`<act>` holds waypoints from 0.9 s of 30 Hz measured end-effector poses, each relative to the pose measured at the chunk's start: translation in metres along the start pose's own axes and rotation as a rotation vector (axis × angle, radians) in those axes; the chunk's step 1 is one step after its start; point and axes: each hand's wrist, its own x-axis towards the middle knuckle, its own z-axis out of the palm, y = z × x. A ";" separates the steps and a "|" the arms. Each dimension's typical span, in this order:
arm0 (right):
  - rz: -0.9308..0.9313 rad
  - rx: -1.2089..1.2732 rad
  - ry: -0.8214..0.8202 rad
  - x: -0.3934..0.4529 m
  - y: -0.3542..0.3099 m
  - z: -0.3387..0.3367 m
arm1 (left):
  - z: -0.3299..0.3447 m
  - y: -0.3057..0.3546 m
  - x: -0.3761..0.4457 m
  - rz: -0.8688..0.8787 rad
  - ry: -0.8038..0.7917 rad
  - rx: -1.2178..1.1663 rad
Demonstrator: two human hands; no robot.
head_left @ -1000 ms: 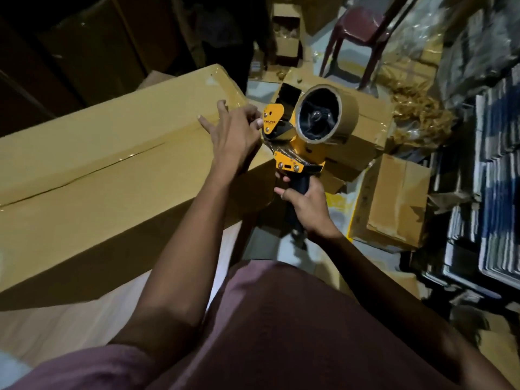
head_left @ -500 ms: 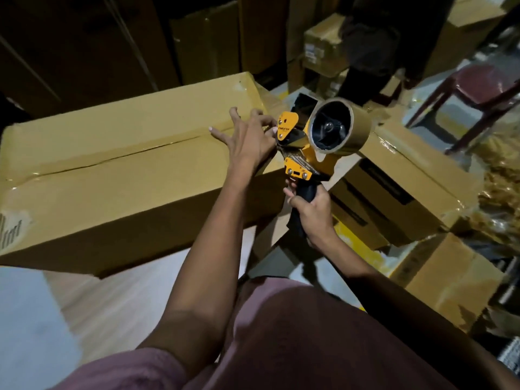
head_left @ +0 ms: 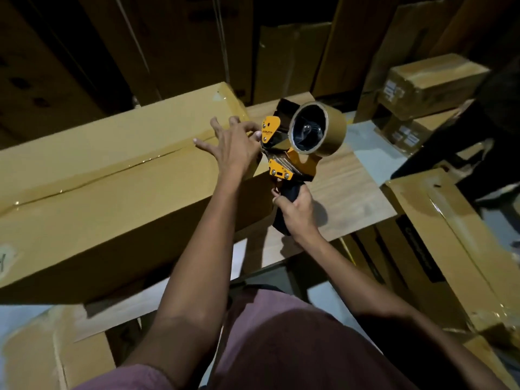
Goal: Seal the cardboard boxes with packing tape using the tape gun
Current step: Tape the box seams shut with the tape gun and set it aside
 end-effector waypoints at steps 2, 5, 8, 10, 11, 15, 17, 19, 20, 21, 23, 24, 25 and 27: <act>-0.006 0.004 -0.017 0.007 -0.011 0.006 | -0.005 -0.006 0.006 -0.032 0.011 -0.025; -0.022 -0.056 -0.033 0.014 -0.017 0.005 | -0.009 -0.010 0.013 -0.024 -0.009 -0.058; 0.000 -0.129 -0.037 0.014 -0.023 -0.003 | -0.009 -0.013 0.015 -0.001 -0.010 -0.054; -0.012 -0.129 -0.054 0.012 -0.024 -0.007 | -0.008 -0.016 0.016 0.010 -0.007 -0.056; -0.004 -0.108 -0.070 0.012 -0.024 -0.008 | -0.008 -0.016 0.017 0.016 -0.009 -0.058; -0.039 -0.087 -0.143 0.003 -0.022 -0.018 | -0.008 -0.016 0.017 0.015 -0.008 -0.054; -0.043 -0.158 -0.163 0.000 -0.027 -0.024 | -0.008 -0.014 0.017 0.007 -0.001 -0.044; -0.036 -0.166 -0.183 -0.001 -0.030 -0.031 | -0.008 -0.014 0.017 -0.003 0.003 -0.039; -0.044 -0.175 -0.186 -0.002 -0.031 -0.035 | -0.007 -0.014 0.018 -0.007 0.007 -0.038; -0.048 -0.195 -0.188 -0.006 -0.031 -0.040 | -0.008 -0.013 0.017 -0.013 0.008 -0.035; -0.044 -0.243 -0.203 -0.015 -0.028 -0.051 | -0.008 -0.011 0.015 -0.018 0.022 -0.030; -0.037 -0.264 -0.212 -0.019 -0.026 -0.056 | -0.008 -0.010 0.014 -0.014 0.037 -0.026; -0.022 -0.276 -0.217 -0.021 -0.024 -0.059 | -0.008 -0.009 0.012 -0.006 0.047 -0.020; -0.011 -0.248 -0.223 -0.019 -0.024 -0.064 | -0.007 -0.009 0.010 0.024 0.058 0.013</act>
